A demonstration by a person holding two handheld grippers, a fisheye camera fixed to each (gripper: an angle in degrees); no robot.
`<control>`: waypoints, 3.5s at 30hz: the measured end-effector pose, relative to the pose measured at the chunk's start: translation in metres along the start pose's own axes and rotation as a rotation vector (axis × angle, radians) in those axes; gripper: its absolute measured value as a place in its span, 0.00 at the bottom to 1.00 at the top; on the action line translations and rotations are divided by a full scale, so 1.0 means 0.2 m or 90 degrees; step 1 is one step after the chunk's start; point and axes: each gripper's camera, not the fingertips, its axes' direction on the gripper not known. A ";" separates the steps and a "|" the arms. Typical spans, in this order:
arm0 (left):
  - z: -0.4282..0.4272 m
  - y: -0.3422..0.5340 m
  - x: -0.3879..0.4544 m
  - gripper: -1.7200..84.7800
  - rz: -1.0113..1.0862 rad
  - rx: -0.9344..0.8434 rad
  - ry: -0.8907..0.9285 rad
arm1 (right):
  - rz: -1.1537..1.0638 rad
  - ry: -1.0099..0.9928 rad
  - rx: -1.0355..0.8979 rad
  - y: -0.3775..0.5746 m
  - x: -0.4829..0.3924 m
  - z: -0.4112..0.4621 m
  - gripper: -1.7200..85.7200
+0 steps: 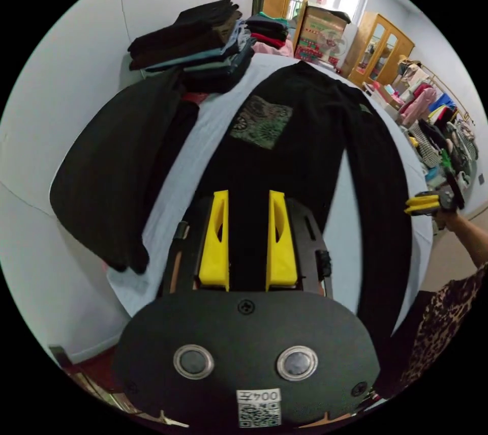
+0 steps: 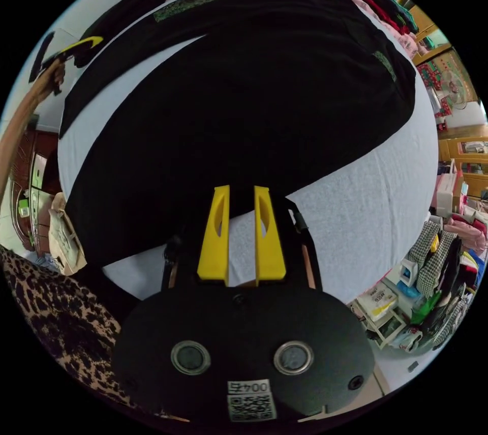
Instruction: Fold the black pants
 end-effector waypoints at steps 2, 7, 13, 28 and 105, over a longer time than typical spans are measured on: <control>0.10 -0.13 -0.13 0.15 0.005 -0.041 -0.022 | 0.000 0.017 0.006 -0.03 -0.03 0.00 0.11; 0.19 -0.26 -0.28 0.15 0.015 -0.067 -0.060 | 0.019 0.013 0.010 -0.09 -0.06 0.00 0.11; 0.27 -0.31 -0.34 0.15 0.027 -0.094 -0.040 | 0.018 0.022 -0.003 -0.18 -0.12 0.00 0.11; 0.23 -0.18 -0.42 0.08 -0.049 0.026 -0.012 | 0.037 -0.107 0.084 -0.49 -0.12 -0.29 0.15; 0.39 0.02 2.13 0.04 -0.100 -0.148 -0.010 | 0.145 -0.364 0.329 -0.44 1.48 -2.37 0.09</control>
